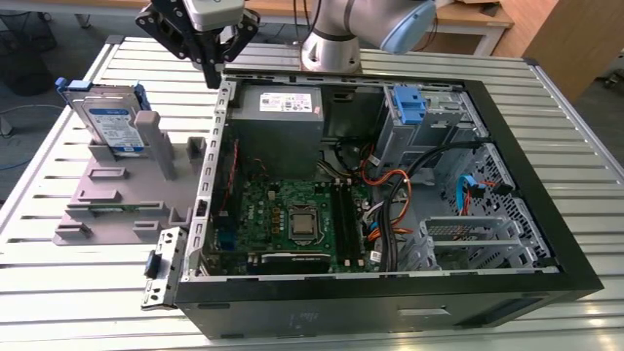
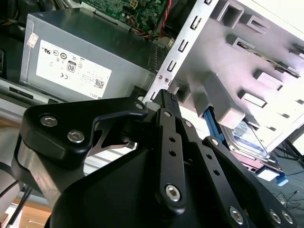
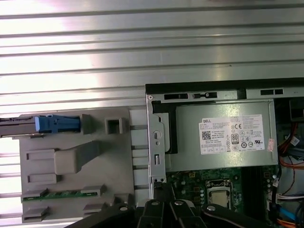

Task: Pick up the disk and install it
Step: 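Reach for the disk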

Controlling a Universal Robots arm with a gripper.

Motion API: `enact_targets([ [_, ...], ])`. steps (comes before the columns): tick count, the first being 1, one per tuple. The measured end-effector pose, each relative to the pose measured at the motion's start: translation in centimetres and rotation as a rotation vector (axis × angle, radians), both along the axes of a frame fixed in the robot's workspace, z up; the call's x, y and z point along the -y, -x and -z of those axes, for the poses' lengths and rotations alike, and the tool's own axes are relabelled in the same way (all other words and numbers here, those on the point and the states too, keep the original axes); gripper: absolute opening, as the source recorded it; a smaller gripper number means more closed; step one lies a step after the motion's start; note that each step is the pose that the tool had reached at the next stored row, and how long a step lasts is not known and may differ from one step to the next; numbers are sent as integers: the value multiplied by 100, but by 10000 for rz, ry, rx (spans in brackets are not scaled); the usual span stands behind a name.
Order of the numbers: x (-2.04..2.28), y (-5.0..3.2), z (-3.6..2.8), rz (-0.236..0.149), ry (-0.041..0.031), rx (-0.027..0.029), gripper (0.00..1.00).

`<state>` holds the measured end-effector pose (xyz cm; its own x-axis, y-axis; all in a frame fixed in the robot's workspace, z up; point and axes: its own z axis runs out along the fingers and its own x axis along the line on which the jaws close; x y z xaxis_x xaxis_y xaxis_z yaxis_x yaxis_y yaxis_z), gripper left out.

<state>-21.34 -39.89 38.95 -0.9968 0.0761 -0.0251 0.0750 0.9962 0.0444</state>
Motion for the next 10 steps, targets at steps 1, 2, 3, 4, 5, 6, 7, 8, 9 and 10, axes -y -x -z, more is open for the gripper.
enact_targets([
  [1, 0, 12, 1, 0, 0, 1, 11],
  [2, 0, 23, 2, 0, 0, 0, 11],
  [3, 0, 33, 2, 0, 0, 0, 11],
  [4, 0, 43, 3, 1, 0, 0, 11],
  [5, 0, 49, 3, 1, -1, 1, 11],
  [6, 0, 49, 3, 0, 0, 0, 11],
  [7, 0, 51, 3, 0, 0, -1, 11],
  [8, 0, 51, 3, 1, 0, 0, 11],
  [9, 0, 52, 3, 0, 1, 0, 11],
  [10, 0, 52, 3, 1, 0, 0, 11],
])
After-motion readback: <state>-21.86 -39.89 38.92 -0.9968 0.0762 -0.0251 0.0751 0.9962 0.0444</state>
